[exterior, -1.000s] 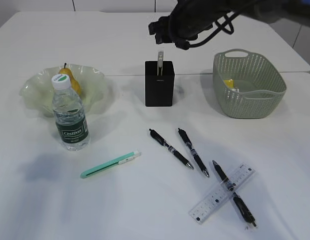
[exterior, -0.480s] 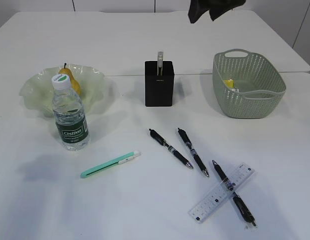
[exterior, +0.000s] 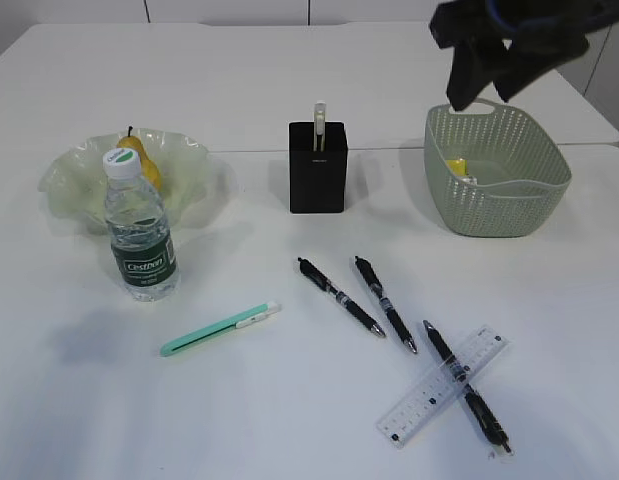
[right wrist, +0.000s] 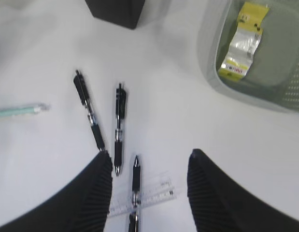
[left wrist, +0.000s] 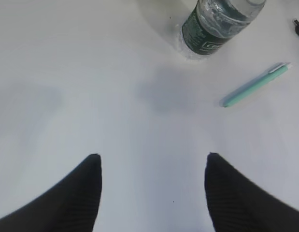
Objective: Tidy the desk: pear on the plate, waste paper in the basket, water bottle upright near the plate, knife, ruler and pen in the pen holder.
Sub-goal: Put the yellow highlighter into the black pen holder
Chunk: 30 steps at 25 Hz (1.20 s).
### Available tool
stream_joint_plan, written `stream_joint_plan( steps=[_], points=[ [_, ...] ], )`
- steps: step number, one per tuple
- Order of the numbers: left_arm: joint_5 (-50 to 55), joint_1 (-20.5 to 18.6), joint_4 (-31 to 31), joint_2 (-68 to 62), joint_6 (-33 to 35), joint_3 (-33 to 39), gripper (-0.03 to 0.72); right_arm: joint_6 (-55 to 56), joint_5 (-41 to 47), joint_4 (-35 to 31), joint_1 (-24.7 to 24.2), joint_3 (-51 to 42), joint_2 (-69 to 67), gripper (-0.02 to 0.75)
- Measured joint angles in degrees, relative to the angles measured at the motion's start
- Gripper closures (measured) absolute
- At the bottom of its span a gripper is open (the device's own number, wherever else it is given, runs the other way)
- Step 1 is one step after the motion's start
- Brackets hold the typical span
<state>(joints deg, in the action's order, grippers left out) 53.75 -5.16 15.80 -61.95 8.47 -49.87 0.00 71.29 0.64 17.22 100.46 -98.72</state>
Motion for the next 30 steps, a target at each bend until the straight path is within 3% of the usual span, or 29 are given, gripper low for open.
stream_joint_plan(
  steps=[6,12,22,30],
  points=[
    [2.3,0.8,0.0,0.5,4.3,0.0,0.213,-1.0,0.0,0.0,0.0,-14.0,5.4,0.362],
    [0.9,8.4,0.0,0.5,14.0,0.0,0.230,-3.0,0.0,0.0,0.0,-23.2,7.7,0.362],
    [-5.9,24.7,-3.3,-6.1,23.0,-2.9,0.241,-3.5,-1.6,0.0,0.0,-24.0,7.8,0.363],
    [1.0,30.3,-5.0,-19.8,28.9,-13.0,0.241,-3.7,-2.9,0.0,0.0,-24.0,7.9,0.363]
  ],
)
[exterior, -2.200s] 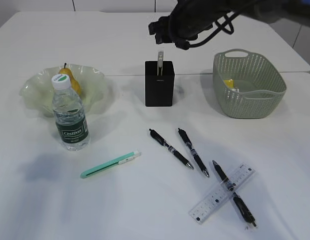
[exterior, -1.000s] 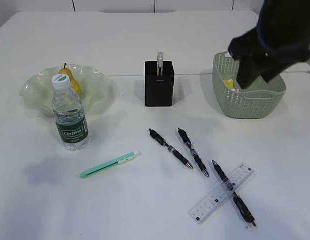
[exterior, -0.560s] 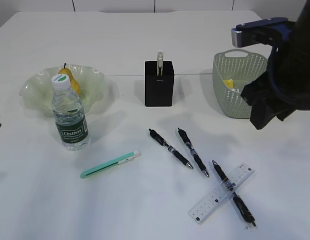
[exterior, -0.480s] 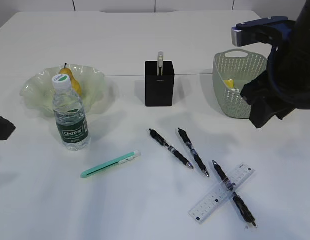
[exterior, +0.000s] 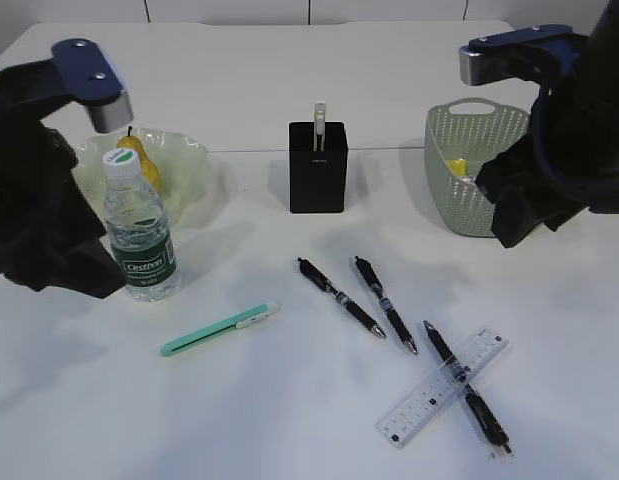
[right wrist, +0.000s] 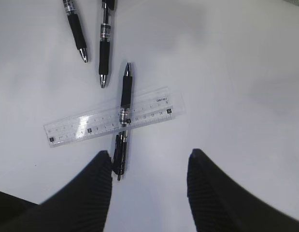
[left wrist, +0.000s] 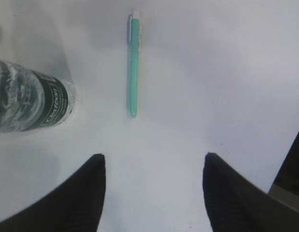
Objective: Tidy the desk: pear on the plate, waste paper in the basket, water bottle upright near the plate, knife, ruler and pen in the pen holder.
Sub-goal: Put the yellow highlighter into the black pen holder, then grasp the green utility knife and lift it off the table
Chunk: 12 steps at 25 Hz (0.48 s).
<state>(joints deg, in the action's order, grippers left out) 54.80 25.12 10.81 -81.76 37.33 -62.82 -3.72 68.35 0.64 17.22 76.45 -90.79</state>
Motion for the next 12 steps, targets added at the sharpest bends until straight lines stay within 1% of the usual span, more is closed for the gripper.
stream_joint_plan(
  steps=[7,12],
  points=[
    [3.3,2.8,-0.1,-10.7,0.9,-6.9,0.241,-0.1,-1.1,0.0,0.0,0.0,0.0,0.363],
    [5.9,3.0,0.0,-17.1,0.9,-10.2,0.241,-0.1,-1.3,0.0,0.0,0.0,0.0,0.363]
  ],
)
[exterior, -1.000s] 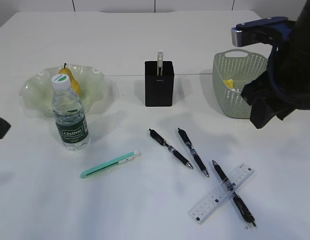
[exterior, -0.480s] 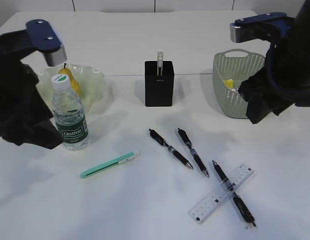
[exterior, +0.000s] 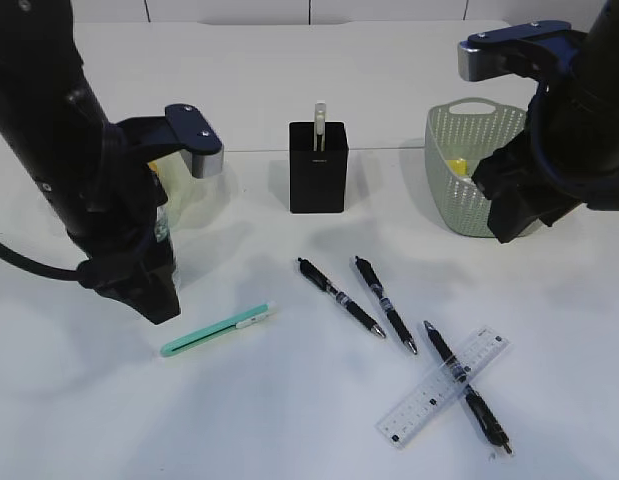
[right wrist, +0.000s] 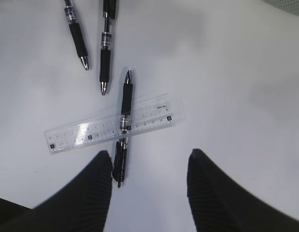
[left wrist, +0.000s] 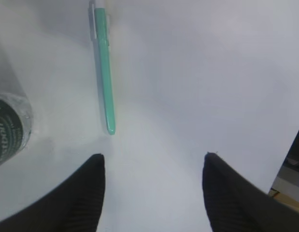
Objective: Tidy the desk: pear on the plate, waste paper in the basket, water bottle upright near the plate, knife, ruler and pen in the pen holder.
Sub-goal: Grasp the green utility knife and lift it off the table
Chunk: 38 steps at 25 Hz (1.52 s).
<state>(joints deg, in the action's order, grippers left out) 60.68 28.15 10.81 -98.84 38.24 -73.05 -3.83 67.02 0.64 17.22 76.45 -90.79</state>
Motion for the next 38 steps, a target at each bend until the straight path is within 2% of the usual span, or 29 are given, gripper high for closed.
stream_joint_plan(
  steps=[10,11,38],
  points=[
    [-1.7,0.0,0.0,-8.6,0.0,-0.8,0.244,0.0,-0.1,0.0,0.0,0.0,0.0,0.363],
    [-2.1,0.0,0.0,-9.2,0.0,-0.8,0.227,0.0,-0.1,0.0,0.0,0.0,0.0,0.363],
    [-10.5,0.0,-2.2,-19.2,0.0,-1.3,0.251,0.0,-0.1,0.0,0.0,0.0,0.0,0.363]
  ],
)
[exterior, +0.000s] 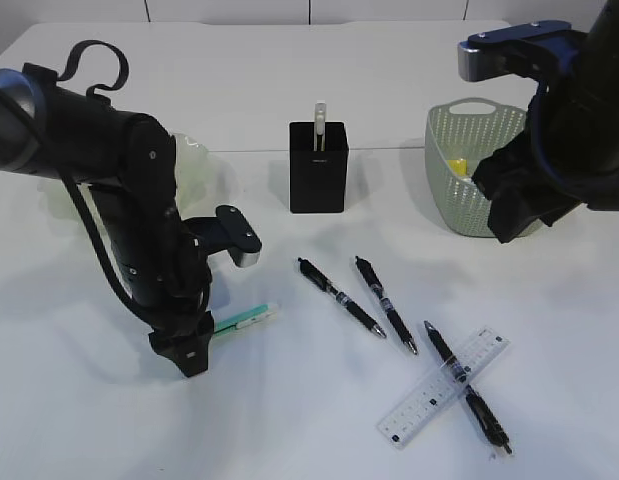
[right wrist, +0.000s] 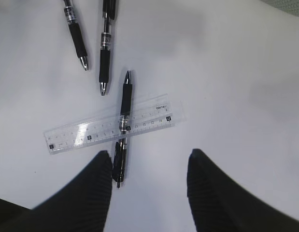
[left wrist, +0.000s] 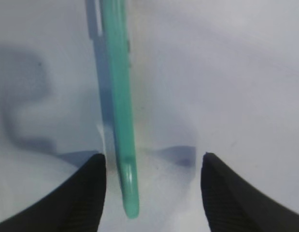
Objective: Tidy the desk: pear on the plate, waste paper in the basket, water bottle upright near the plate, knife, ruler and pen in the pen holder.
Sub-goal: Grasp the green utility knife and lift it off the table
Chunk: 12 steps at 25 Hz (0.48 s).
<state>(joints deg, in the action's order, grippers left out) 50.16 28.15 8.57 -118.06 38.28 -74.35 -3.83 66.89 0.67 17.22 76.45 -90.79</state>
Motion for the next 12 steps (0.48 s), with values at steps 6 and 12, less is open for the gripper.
stream_joint_plan(
  steps=[6,12],
  points=[
    [-0.2,0.0,0.0,-0.9,0.0,-0.1,0.251,-0.1,0.0,0.0,0.0,0.0,0.0,0.361],
    [-0.3,0.0,0.0,-0.9,0.0,-0.1,0.300,-0.1,0.0,0.0,0.0,0.0,0.0,0.363]
  ],
)
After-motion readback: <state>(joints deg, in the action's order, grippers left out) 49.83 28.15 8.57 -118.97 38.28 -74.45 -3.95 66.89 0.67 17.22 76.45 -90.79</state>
